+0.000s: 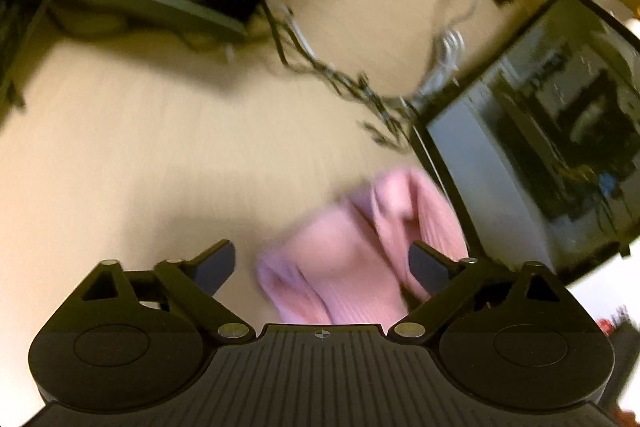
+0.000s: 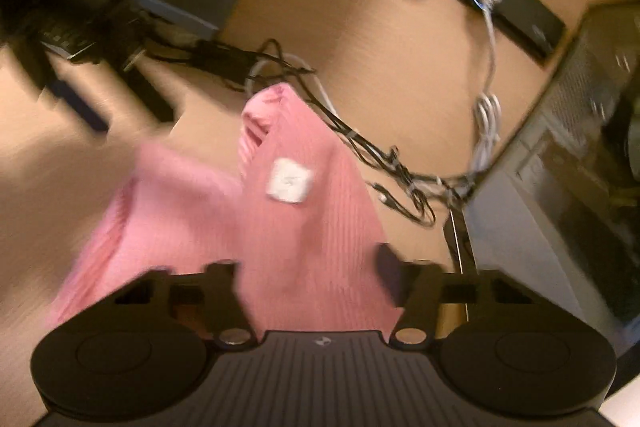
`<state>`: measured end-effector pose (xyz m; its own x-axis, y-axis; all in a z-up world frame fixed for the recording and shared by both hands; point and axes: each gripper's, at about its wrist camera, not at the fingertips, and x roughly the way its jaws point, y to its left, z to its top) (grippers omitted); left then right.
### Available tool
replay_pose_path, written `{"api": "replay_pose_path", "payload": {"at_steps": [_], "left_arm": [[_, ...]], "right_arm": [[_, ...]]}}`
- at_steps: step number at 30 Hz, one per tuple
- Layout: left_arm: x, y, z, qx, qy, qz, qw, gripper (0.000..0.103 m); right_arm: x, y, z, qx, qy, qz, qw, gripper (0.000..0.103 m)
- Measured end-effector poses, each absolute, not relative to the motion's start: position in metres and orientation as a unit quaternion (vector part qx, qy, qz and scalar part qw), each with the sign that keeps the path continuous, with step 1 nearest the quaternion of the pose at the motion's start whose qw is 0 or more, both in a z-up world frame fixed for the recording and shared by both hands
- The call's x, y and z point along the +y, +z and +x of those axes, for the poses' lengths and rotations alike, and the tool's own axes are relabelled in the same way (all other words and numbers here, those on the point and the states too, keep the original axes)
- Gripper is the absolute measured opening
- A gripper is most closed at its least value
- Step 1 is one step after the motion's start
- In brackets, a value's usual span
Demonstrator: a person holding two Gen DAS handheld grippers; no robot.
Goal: Fold clothes
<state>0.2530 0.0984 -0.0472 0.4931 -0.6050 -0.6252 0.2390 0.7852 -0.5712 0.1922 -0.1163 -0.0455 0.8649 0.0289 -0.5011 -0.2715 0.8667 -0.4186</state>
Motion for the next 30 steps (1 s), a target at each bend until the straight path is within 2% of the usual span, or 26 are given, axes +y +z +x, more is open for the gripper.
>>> {"api": "replay_pose_path", "payload": {"at_steps": [1, 3, 4, 5, 6, 8, 14, 16, 17, 18, 20, 24, 26, 27, 30], "left_arm": [[0.093, -0.051, 0.248, 0.444, -0.259, -0.213, 0.831, 0.082], [0.079, -0.063, 0.241, 0.458, -0.281, -0.217, 0.815, 0.068], [0.072, -0.069, 0.240, 0.464, -0.291, -0.218, 0.808, 0.063], [0.065, -0.077, 0.241, 0.472, -0.301, -0.223, 0.798, 0.053], [0.062, -0.084, 0.241, 0.478, -0.309, -0.232, 0.789, 0.050], [0.057, -0.098, 0.243, 0.488, -0.320, -0.249, 0.773, 0.049], [0.062, -0.107, 0.248, 0.484, -0.333, -0.271, 0.763, 0.046], [0.071, -0.106, 0.246, 0.484, -0.325, -0.273, 0.765, 0.049], [0.081, -0.102, 0.243, 0.479, -0.316, -0.275, 0.771, 0.053], [0.090, -0.099, 0.241, 0.474, -0.307, -0.277, 0.777, 0.059], [0.110, -0.085, 0.236, 0.456, -0.286, -0.277, 0.796, 0.065], [0.142, -0.048, 0.233, 0.396, -0.268, -0.300, 0.825, 0.067], [0.148, -0.030, 0.234, 0.370, -0.275, -0.307, 0.832, 0.067], [0.144, -0.025, 0.234, 0.363, -0.287, -0.311, 0.830, 0.067], [0.123, -0.026, 0.240, 0.374, -0.312, -0.299, 0.820, 0.066]], "right_arm": [[-0.123, -0.043, 0.197, 0.258, 0.084, -0.226, 0.935, 0.021], [-0.133, -0.027, 0.200, 0.271, 0.102, -0.187, 0.939, 0.012], [-0.132, -0.011, 0.192, 0.259, 0.119, -0.178, 0.942, 0.011], [-0.129, 0.007, 0.183, 0.242, 0.138, -0.172, 0.945, 0.011], [-0.124, 0.019, 0.174, 0.228, 0.159, -0.177, 0.944, 0.010], [-0.108, 0.026, 0.159, 0.215, 0.197, -0.201, 0.935, 0.010], [-0.080, -0.019, 0.154, 0.241, 0.201, -0.245, 0.917, 0.010], [-0.073, -0.030, 0.152, 0.248, 0.204, -0.254, 0.913, 0.011], [-0.069, -0.036, 0.151, 0.254, 0.208, -0.257, 0.909, 0.012], [-0.063, -0.043, 0.151, 0.260, 0.211, -0.262, 0.905, 0.015], [-0.055, -0.057, 0.154, 0.272, 0.210, -0.273, 0.899, 0.022], [-0.044, -0.072, 0.155, 0.273, 0.200, -0.279, 0.898, 0.030], [-0.048, -0.065, 0.157, 0.278, 0.217, -0.260, 0.899, 0.048], [-0.051, -0.060, 0.156, 0.278, 0.227, -0.246, 0.900, 0.060], [-0.072, -0.036, 0.145, 0.274, 0.254, -0.204, 0.905, 0.074]]}}
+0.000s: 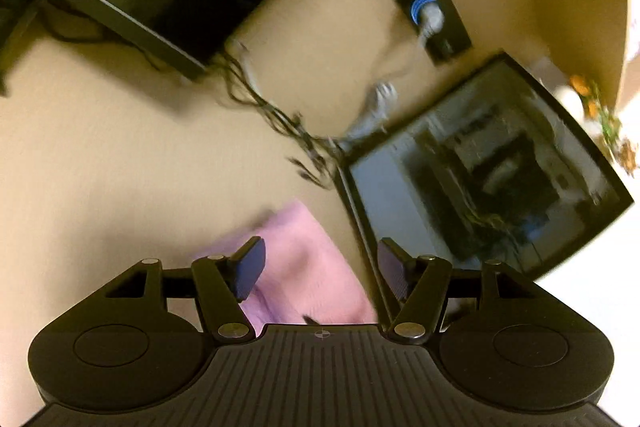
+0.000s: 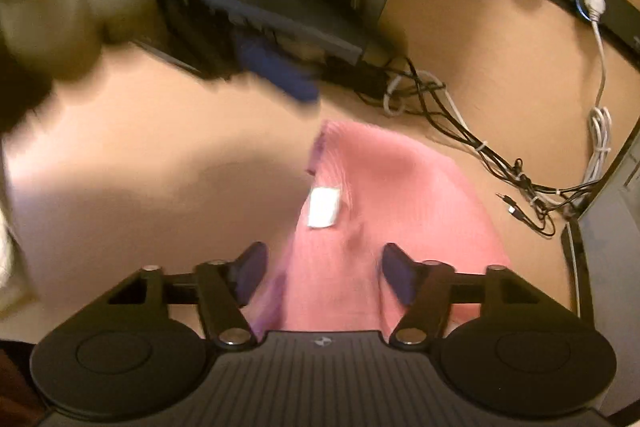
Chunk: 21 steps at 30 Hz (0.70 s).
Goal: Fold clothes
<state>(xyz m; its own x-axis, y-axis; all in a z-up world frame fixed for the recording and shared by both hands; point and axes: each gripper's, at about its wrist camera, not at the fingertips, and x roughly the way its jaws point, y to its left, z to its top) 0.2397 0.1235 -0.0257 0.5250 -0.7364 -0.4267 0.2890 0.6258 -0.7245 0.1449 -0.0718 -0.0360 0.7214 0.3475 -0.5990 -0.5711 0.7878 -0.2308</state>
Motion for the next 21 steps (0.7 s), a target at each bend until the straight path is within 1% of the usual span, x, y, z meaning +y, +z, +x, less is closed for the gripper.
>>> {"api": "replay_pose_path", "payload": {"at_steps": [1, 2, 3, 4, 6, 9, 11, 12, 13, 15, 17, 21], "left_arm": [[0.116, -0.029, 0.242, 0.382, -0.315, -0.287, 0.820, 0.066], [0.111, -0.034, 0.244, 0.390, -0.315, -0.273, 0.821, 0.065], [0.106, -0.040, 0.245, 0.398, -0.314, -0.260, 0.822, 0.064], [0.101, -0.045, 0.247, 0.404, -0.313, -0.247, 0.823, 0.064], [0.100, -0.052, 0.252, 0.409, -0.306, -0.225, 0.830, 0.064], [0.101, -0.059, 0.268, 0.407, -0.287, -0.196, 0.845, 0.064], [0.104, -0.063, 0.276, 0.408, -0.275, -0.174, 0.853, 0.066], [0.105, -0.065, 0.279, 0.410, -0.270, -0.165, 0.856, 0.069], [0.106, -0.066, 0.281, 0.412, -0.268, -0.159, 0.856, 0.070], [0.108, -0.066, 0.281, 0.414, -0.265, -0.150, 0.858, 0.074], [0.111, -0.064, 0.278, 0.413, -0.259, -0.141, 0.862, 0.075], [0.127, -0.048, 0.266, 0.402, -0.240, -0.151, 0.871, 0.072]], "right_arm": [[-0.082, -0.026, 0.140, 0.268, 0.254, -0.194, 0.909, 0.082], [-0.093, -0.016, 0.136, 0.261, 0.254, -0.184, 0.913, 0.088], [-0.105, -0.007, 0.133, 0.256, 0.250, -0.173, 0.918, 0.098], [-0.116, 0.002, 0.130, 0.252, 0.244, -0.161, 0.923, 0.103], [-0.140, 0.020, 0.128, 0.246, 0.226, -0.132, 0.933, 0.103], [-0.159, 0.025, 0.140, 0.243, 0.177, -0.086, 0.950, 0.103], [-0.163, 0.017, 0.152, 0.246, 0.151, -0.064, 0.955, 0.103], [-0.162, 0.008, 0.162, 0.257, 0.147, -0.060, 0.953, 0.103], [-0.160, -0.002, 0.173, 0.271, 0.147, -0.058, 0.950, 0.103], [-0.148, -0.036, 0.200, 0.333, 0.144, -0.098, 0.927, 0.103], [-0.134, -0.062, 0.207, 0.366, 0.132, -0.112, 0.914, 0.103], [-0.119, -0.063, 0.199, 0.365, 0.102, -0.091, 0.921, 0.103]]}}
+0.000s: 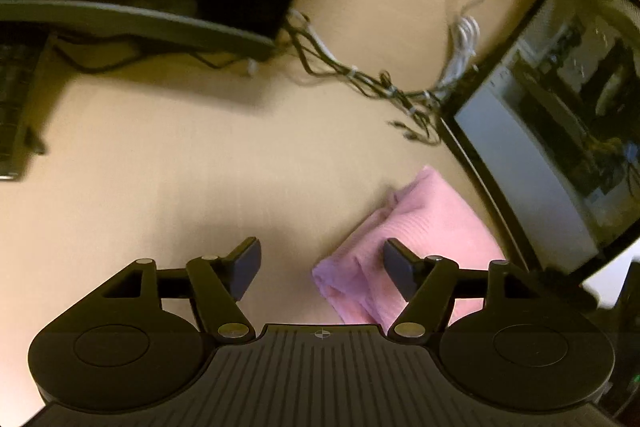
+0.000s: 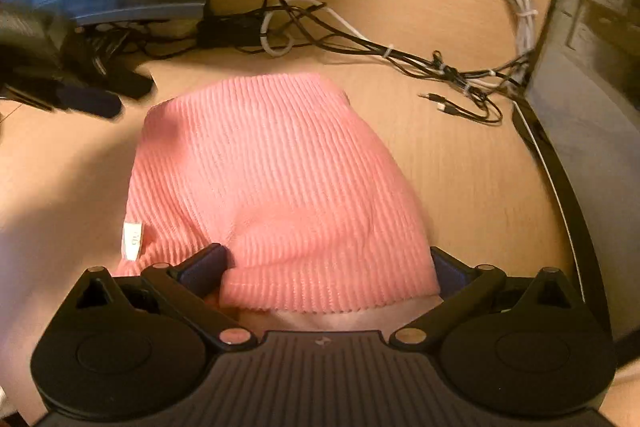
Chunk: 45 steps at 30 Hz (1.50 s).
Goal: Fold clothes
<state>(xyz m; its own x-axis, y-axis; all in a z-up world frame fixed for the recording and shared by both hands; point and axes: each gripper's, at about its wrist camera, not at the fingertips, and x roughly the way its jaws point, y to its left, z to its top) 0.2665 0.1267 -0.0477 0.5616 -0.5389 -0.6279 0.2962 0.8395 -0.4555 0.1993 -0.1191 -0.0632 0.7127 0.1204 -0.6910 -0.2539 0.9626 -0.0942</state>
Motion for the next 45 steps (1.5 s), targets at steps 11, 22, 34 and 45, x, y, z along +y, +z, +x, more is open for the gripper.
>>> {"api": "replay_pose_path", "payload": {"at_steps": [11, 22, 34, 45], "left_arm": [[0.078, -0.054, 0.267, 0.414, -0.341, -0.188, 0.823, 0.079], [0.063, -0.064, 0.275, 0.434, -0.329, -0.138, 0.828, 0.080], [0.067, -0.071, 0.276, 0.436, -0.333, -0.119, 0.827, 0.080], [0.070, -0.074, 0.288, 0.427, -0.331, -0.118, 0.833, 0.080]], "right_arm": [[-0.142, -0.021, 0.192, 0.366, 0.126, -0.029, 0.922, 0.103], [-0.152, -0.058, 0.188, 0.390, 0.089, -0.068, 0.914, 0.103], [-0.178, -0.005, 0.215, 0.349, 0.100, -0.018, 0.932, 0.103], [-0.165, -0.052, 0.226, 0.411, 0.055, -0.023, 0.910, 0.103]]}}
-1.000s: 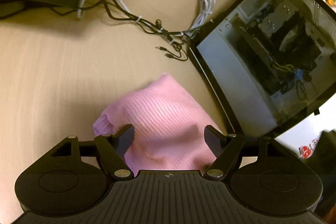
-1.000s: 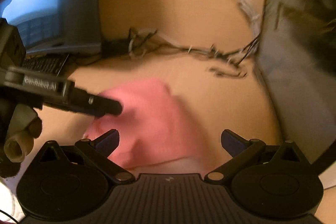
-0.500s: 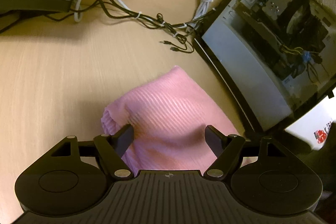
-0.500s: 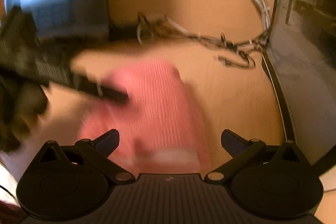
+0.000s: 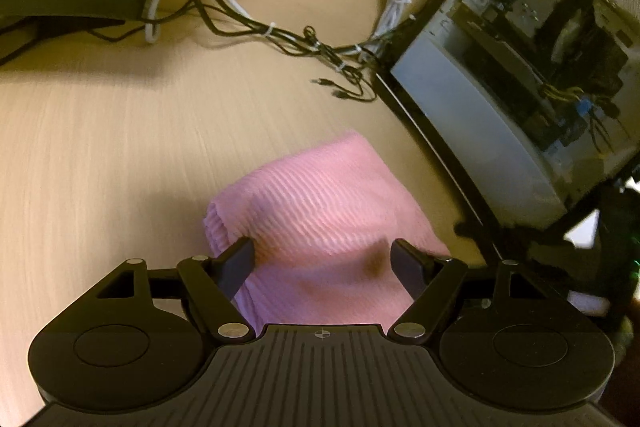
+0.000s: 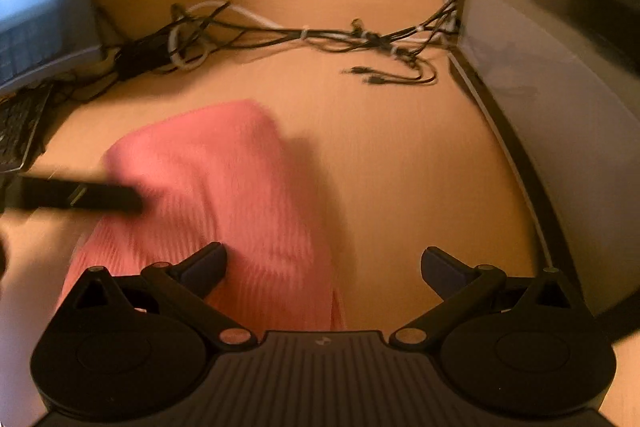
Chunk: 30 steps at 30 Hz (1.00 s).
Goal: Fold clothes
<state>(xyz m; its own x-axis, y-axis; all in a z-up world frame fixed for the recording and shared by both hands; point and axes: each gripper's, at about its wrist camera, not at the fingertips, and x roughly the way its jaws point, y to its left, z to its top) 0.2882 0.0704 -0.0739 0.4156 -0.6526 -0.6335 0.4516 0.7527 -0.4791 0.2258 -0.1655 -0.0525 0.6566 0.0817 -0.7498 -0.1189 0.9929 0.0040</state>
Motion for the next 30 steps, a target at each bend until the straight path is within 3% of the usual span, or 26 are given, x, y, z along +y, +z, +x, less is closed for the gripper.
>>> {"api": "replay_pose_path", "payload": {"at_steps": [4, 11, 14, 20, 23, 30], "left_arm": [[0.082, -0.068, 0.294, 0.431, -0.294, -0.125, 0.844, 0.082], [0.112, -0.049, 0.239, 0.423, -0.318, -0.173, 0.831, 0.082], [0.101, -0.056, 0.221, 0.435, -0.335, -0.154, 0.821, 0.078], [0.088, -0.075, 0.214, 0.460, -0.319, -0.112, 0.821, 0.068], [0.090, -0.078, 0.212, 0.459, -0.317, -0.103, 0.823, 0.066], [0.109, -0.048, 0.220, 0.431, -0.316, -0.131, 0.835, 0.072]], "right_arm": [[-0.152, -0.047, 0.201, 0.390, 0.063, -0.109, 0.912, 0.103], [-0.183, 0.003, 0.210, 0.347, 0.094, -0.004, 0.933, 0.103], [-0.171, 0.013, 0.238, 0.325, 0.092, -0.017, 0.941, 0.103], [-0.123, -0.033, 0.297, 0.359, 0.058, -0.177, 0.914, 0.103], [-0.121, -0.061, 0.315, 0.390, 0.048, -0.163, 0.905, 0.103], [-0.125, -0.057, 0.306, 0.384, 0.040, -0.149, 0.911, 0.103]]}}
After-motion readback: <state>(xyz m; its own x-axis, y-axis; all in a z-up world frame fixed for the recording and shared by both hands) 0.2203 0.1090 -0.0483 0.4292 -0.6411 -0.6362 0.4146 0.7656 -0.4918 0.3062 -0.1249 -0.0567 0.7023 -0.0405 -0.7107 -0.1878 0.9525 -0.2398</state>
